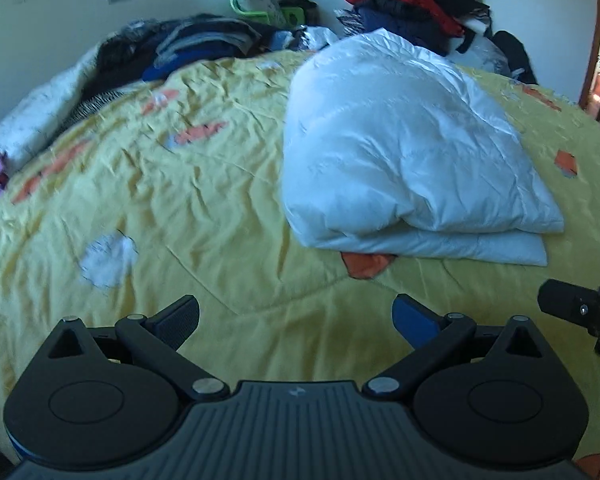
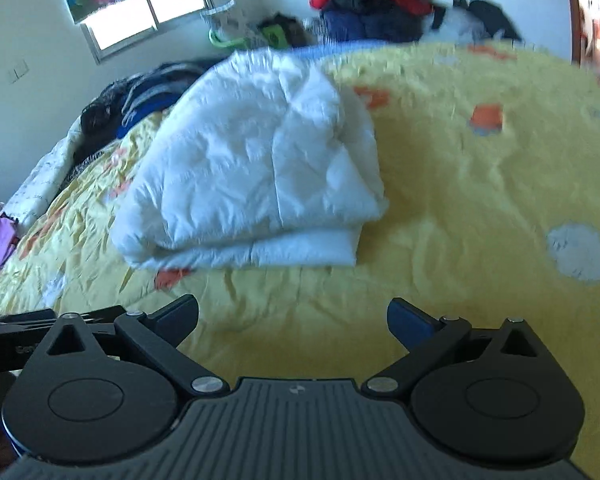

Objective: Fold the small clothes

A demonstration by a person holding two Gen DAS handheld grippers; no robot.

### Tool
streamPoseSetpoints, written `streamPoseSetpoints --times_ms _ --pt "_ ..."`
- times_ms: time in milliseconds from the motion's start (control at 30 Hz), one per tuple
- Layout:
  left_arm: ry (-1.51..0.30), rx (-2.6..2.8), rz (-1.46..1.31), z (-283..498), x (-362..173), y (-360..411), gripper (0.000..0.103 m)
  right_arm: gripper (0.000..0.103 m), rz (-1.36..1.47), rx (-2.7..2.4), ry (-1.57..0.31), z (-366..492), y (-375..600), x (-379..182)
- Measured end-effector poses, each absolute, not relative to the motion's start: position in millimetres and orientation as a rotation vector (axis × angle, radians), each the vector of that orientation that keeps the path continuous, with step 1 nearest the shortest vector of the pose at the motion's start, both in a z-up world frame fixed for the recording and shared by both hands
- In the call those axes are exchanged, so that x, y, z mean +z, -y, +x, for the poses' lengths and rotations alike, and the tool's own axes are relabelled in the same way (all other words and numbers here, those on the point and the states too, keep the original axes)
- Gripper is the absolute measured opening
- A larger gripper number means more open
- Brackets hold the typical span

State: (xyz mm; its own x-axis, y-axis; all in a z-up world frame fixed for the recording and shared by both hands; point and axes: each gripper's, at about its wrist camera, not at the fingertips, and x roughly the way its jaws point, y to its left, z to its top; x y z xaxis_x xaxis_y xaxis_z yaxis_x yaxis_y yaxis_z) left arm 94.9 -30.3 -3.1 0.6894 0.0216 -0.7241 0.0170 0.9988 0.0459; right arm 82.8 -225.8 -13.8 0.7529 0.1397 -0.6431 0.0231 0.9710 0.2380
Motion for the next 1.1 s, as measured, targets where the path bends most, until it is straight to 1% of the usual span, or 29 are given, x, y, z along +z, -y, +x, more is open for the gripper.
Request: streamPoseSetpoints --times_ms 167,367,700,1100 --pt "-0.819 -0.01 0.032 95.3 0.0 29.6 0.103 0.102 0.214 -0.005 -0.771 80.6 216.3 -18.6" --pt "-0.826 -0.017 0.045 96.0 5.0 31.0 0.103 0.102 0.195 0.033 -0.766 75.5 208.7 -12.1" --pt "-0.87 -0.047 0.033 97.4 7.0 30.1 0.103 0.102 0.21 0.063 -0.788 73.5 205.2 -16.3" --pt "-0.86 -0.041 0.029 92.0 15.0 30.9 0.103 0.102 0.22 0.077 -0.793 68.0 203.6 -17.3"
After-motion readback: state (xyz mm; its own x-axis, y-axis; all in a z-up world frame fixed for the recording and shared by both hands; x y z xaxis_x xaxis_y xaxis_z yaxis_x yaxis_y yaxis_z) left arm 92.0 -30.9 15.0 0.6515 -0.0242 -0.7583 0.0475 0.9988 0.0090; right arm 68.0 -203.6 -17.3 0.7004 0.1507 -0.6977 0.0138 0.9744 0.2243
